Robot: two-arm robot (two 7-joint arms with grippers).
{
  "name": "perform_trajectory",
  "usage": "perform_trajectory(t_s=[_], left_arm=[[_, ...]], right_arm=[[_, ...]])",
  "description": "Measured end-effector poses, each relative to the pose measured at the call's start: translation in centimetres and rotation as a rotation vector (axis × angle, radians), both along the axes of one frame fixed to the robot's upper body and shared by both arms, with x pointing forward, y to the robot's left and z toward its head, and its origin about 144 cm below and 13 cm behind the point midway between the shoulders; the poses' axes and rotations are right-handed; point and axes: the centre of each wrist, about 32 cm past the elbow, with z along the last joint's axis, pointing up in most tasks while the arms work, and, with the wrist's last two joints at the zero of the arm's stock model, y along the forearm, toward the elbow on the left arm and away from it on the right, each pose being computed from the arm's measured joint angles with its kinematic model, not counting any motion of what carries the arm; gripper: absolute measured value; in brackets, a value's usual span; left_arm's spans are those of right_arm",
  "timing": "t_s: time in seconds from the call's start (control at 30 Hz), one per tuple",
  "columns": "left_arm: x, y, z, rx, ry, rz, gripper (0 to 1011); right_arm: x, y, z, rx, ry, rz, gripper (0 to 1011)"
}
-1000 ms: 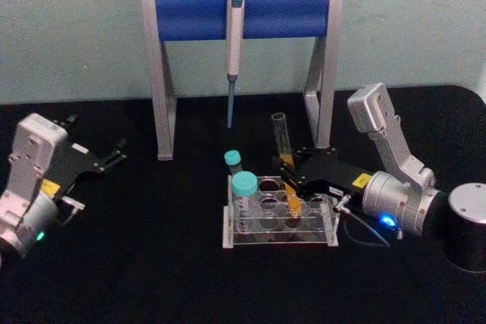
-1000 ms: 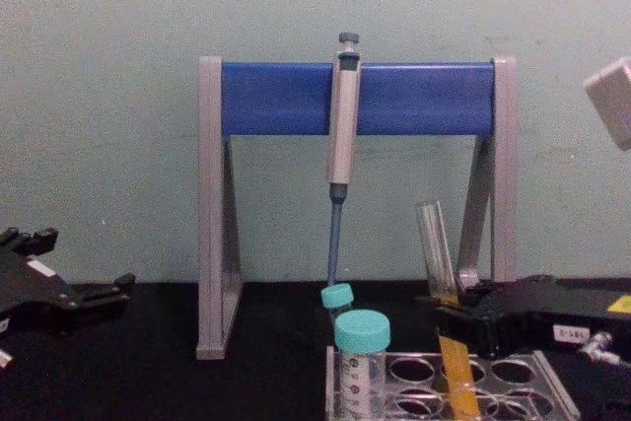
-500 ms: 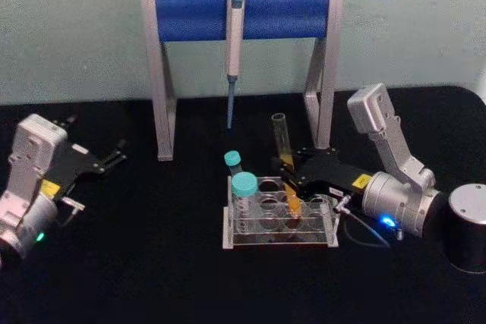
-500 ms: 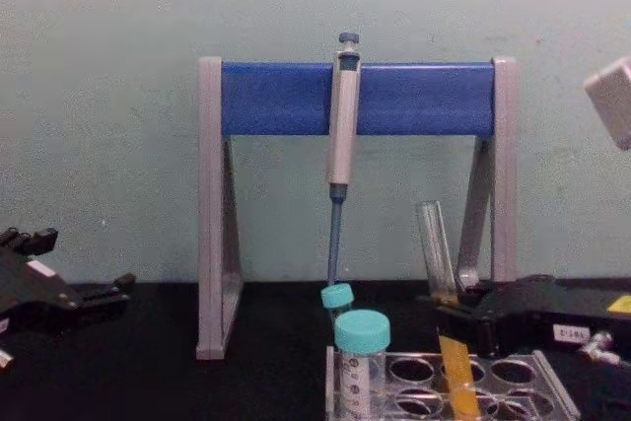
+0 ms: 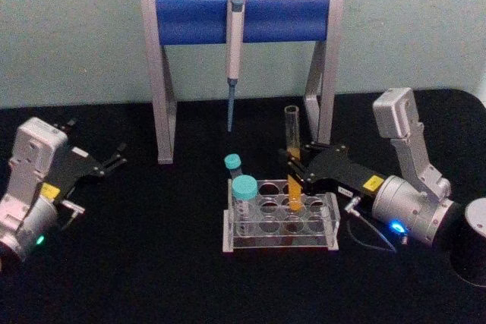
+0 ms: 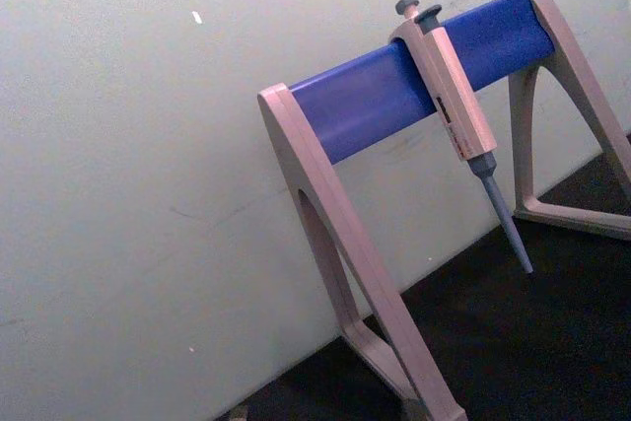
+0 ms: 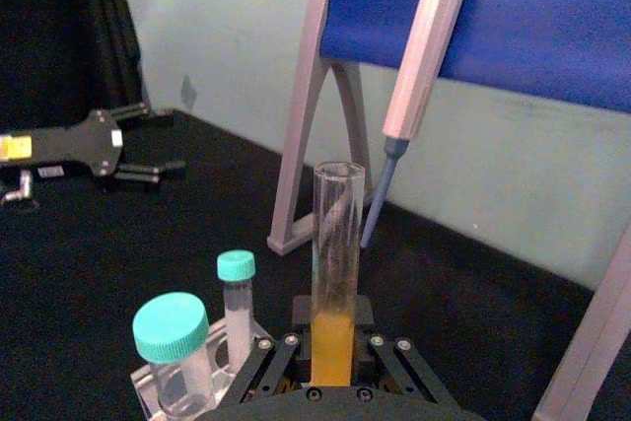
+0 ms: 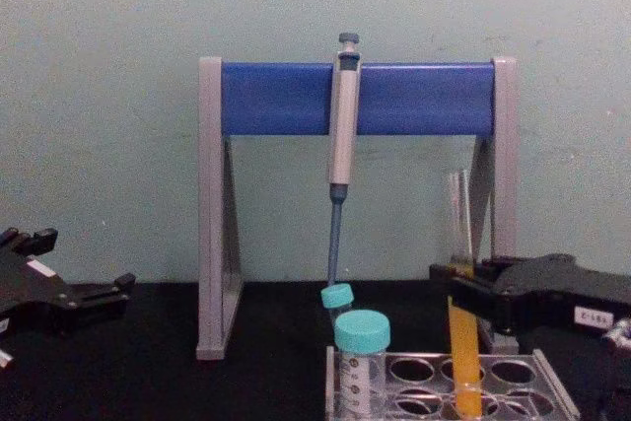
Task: Pick up the test tube from the test tube rack, shake it, then place it back into the test tube rack.
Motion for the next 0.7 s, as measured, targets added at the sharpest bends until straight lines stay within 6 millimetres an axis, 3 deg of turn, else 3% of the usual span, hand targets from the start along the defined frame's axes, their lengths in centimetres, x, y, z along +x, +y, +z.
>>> perform_trajectory(t_s=[0.33,0.7], left_arm=[[0.0,0.0,0.0,0.0,0.0,0.0,1001],[0.0,0.0,0.0,0.0,0.0,0.0,1001]], right_arm=[[-0.7,-0.4,-0.1,0.075,-0.062,-0.004,229],[-1.4,-0.5,1.3,0.126,-0.16,0.008,229]])
